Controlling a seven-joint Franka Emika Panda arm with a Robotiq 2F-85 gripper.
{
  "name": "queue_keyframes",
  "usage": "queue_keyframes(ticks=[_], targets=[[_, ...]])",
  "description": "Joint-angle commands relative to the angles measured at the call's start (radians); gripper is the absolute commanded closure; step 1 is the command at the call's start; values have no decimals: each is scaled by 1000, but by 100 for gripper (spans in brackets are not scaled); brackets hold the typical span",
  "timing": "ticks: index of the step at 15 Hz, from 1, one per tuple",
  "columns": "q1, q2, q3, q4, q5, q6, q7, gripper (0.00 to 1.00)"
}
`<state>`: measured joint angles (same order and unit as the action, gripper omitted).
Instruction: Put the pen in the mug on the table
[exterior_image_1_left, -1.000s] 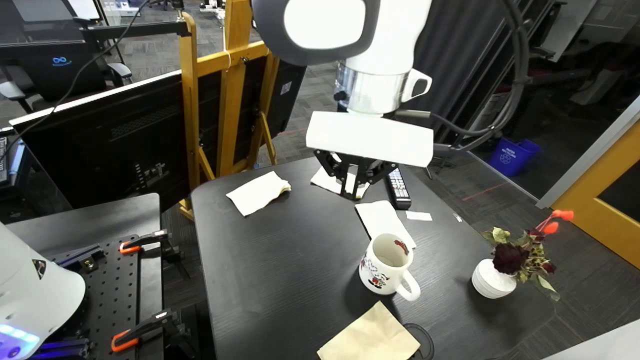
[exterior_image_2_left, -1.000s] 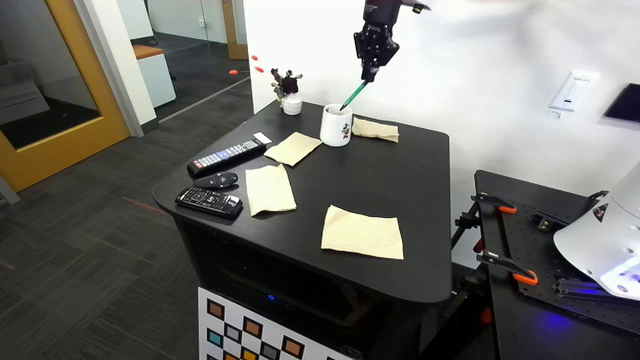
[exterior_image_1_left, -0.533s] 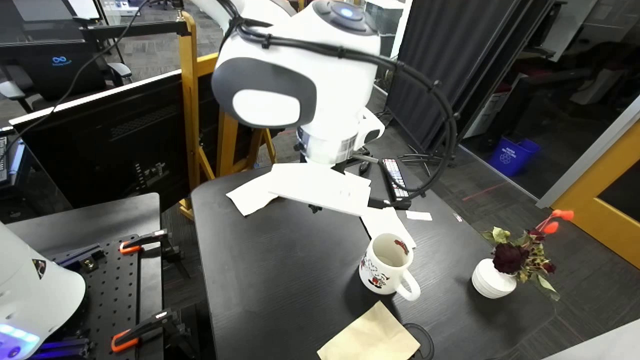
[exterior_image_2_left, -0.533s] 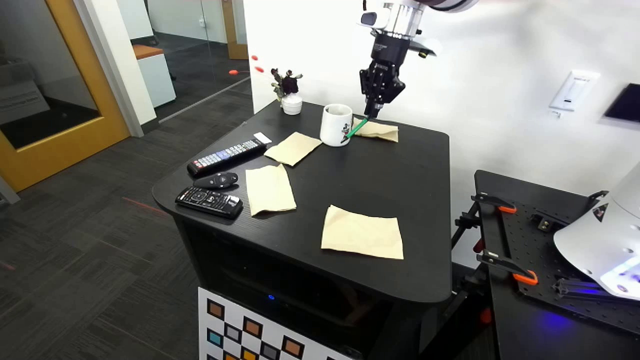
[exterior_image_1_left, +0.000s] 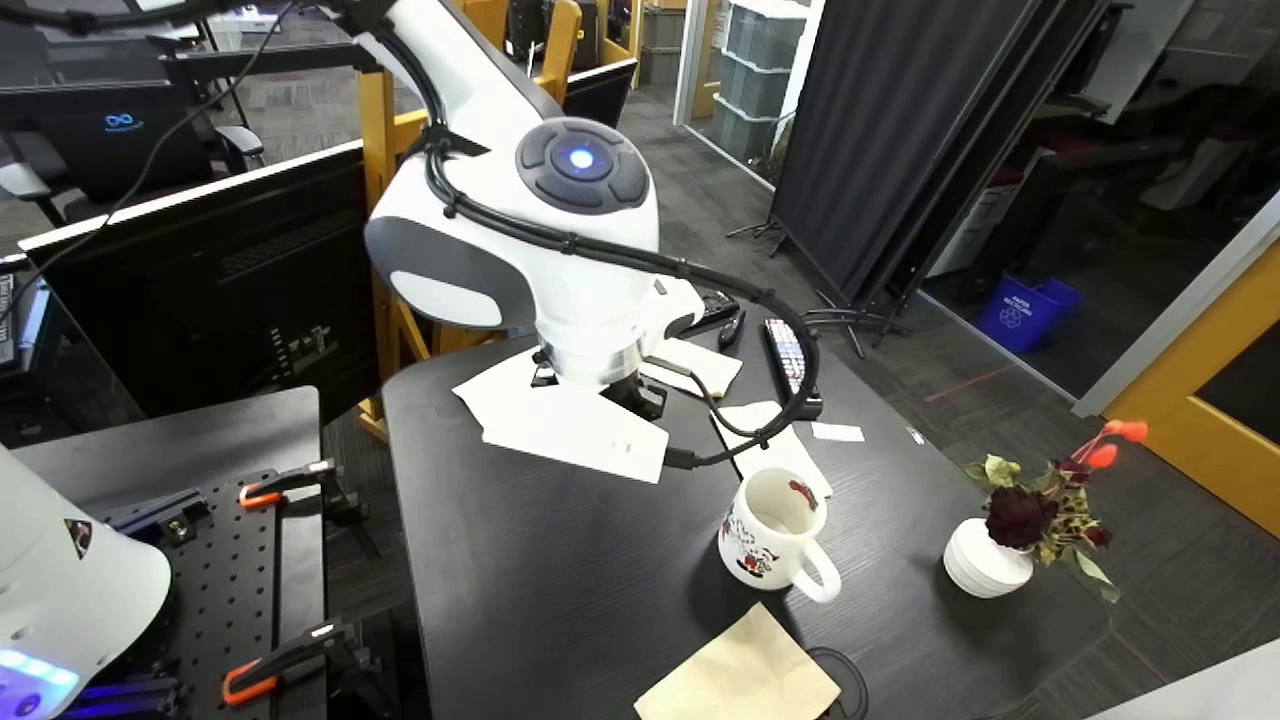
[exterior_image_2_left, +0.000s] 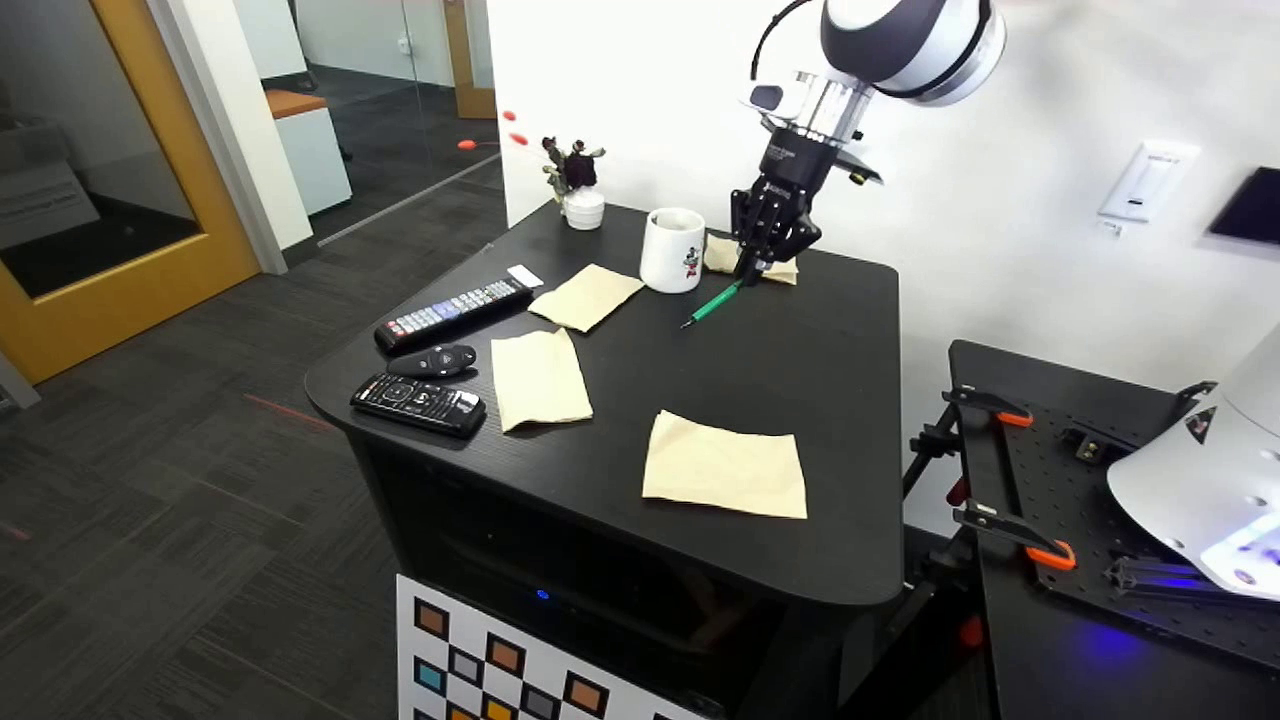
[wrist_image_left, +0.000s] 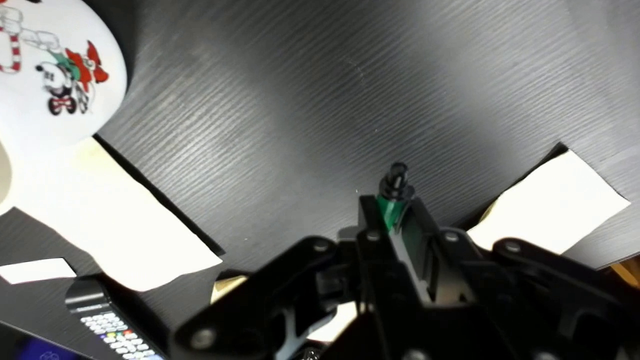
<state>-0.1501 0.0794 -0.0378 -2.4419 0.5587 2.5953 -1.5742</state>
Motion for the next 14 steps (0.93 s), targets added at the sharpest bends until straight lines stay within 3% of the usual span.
queue_keyframes(ticks=[1,2,10,14], targets=[[10,-26,10,-56,85,69,-77,58],[11,-28,11,-63,97,75,-90,57],[8,-40,13,-105,134,92,-142,1],[10,-38,13,-109,127,94,-152,0]])
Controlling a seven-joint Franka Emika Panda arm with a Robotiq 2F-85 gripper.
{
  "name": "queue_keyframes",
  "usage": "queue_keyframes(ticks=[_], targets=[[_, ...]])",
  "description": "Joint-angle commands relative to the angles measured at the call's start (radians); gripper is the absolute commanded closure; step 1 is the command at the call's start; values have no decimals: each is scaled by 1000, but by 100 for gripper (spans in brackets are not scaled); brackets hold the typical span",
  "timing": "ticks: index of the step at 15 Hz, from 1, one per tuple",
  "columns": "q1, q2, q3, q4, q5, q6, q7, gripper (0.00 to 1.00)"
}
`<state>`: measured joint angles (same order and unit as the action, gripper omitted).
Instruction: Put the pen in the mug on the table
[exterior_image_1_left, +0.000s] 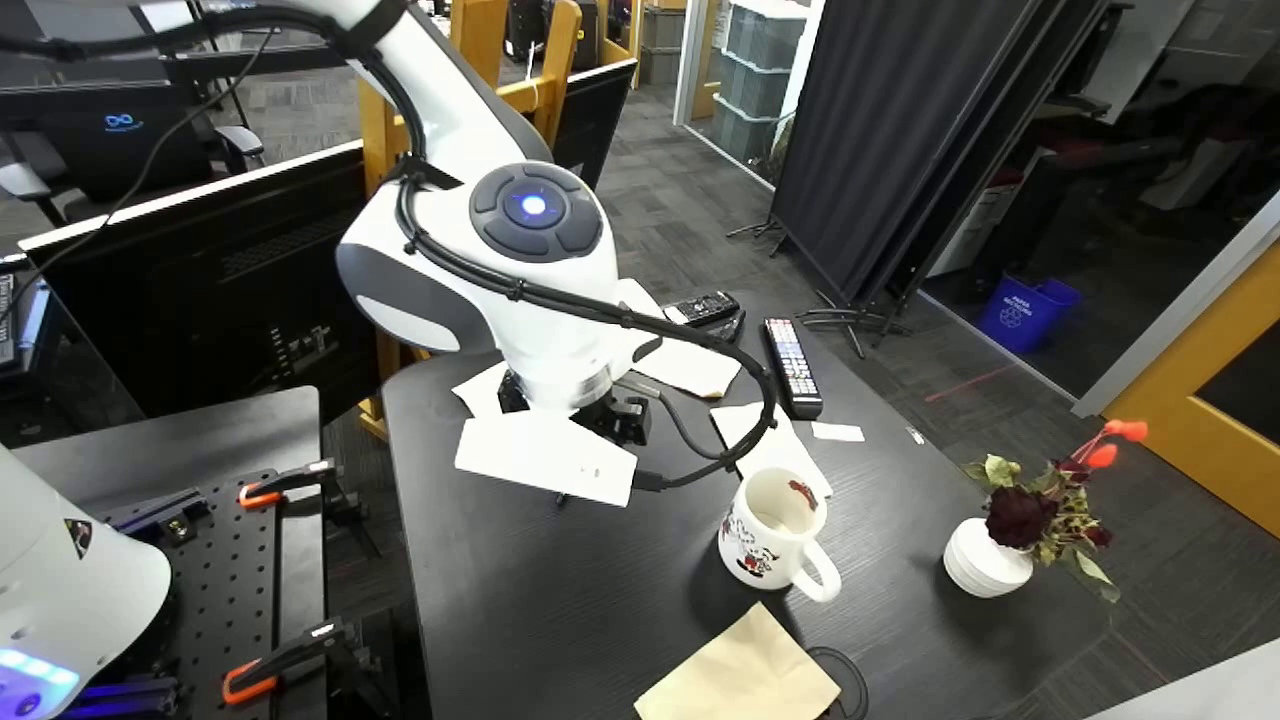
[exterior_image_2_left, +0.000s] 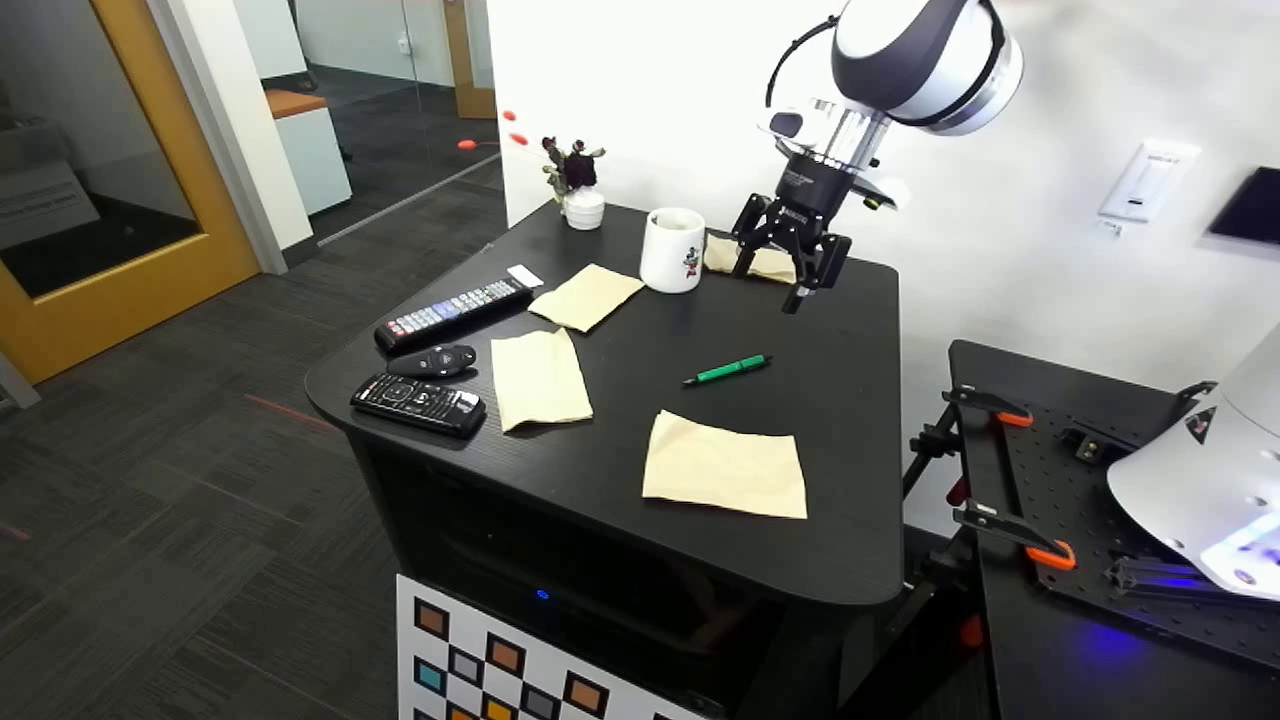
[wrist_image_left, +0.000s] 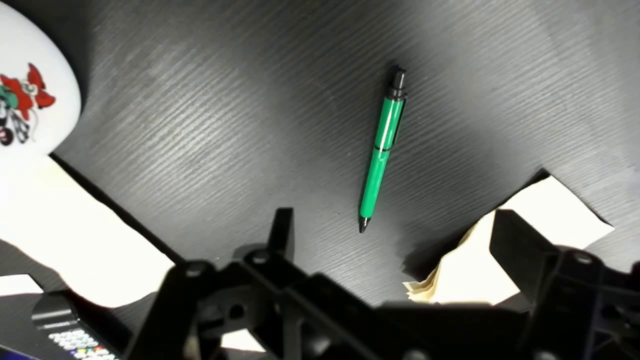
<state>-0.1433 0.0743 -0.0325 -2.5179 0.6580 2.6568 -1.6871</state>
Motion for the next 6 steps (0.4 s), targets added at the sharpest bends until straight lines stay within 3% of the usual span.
queue_keyframes(ticks=[1,6], targets=[[4,-30,8,-31,24,33,-39,0],[0,4,0,-4,-1,1,-2,0]])
